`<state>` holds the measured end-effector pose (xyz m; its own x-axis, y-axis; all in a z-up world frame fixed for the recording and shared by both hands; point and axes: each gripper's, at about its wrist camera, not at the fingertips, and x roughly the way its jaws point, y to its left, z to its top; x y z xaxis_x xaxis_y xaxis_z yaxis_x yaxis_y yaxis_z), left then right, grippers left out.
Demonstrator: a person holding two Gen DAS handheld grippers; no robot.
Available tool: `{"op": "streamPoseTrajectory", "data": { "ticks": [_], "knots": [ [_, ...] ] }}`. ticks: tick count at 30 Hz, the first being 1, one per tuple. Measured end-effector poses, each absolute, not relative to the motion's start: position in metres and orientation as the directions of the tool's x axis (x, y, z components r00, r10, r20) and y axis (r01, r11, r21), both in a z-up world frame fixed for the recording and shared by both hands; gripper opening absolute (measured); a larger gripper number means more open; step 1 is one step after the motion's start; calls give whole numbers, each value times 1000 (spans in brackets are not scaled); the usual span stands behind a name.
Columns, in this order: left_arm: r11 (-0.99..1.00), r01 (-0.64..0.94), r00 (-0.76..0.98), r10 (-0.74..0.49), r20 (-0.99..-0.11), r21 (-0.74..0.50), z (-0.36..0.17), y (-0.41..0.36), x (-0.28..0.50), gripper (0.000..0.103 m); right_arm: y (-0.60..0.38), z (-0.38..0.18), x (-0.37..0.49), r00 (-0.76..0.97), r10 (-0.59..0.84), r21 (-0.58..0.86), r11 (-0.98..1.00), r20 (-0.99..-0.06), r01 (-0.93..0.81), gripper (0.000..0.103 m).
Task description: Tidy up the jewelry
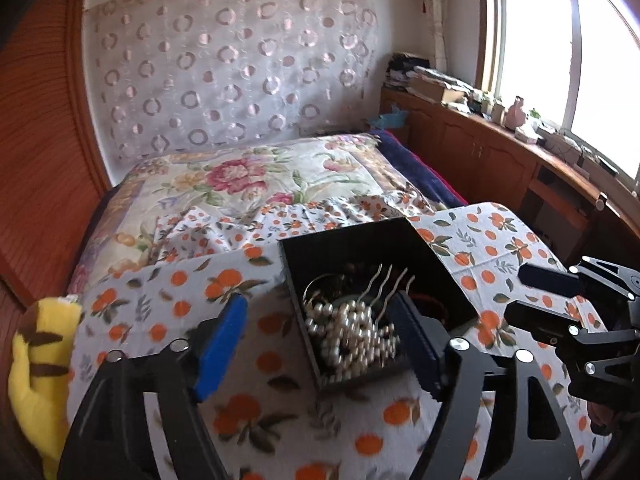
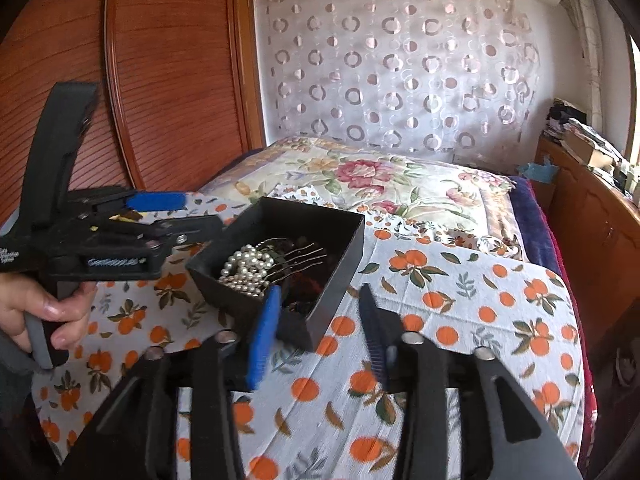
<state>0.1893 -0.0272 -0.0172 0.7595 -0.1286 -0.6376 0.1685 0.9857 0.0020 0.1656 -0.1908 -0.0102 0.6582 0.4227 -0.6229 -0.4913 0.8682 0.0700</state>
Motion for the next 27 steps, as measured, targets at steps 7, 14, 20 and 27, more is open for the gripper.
{"op": "streamPoseTrajectory", "data": {
  "ticks": [7, 14, 20, 27],
  "knots": [
    [990, 138, 802, -95, -590, 28, 1, -22, 132, 93, -197, 11, 123, 717, 405, 81, 894, -567, -441, 79],
    [996, 82, 848, -46, -528, 45, 17, -18, 80, 95, -206, 23, 85, 776, 371, 107, 923, -510, -370, 100],
    [998, 42, 862, -15, -507, 41, 23, -10, 51, 95, -206, 32, 64, 811, 311, 66, 944, -494, -322, 100],
    [1000, 9, 864, -2, -504, 12, 21, 5, 40, 95, -207, 36, 54, 830, 301, 66, 950, -469, -306, 100]
  ]
}}
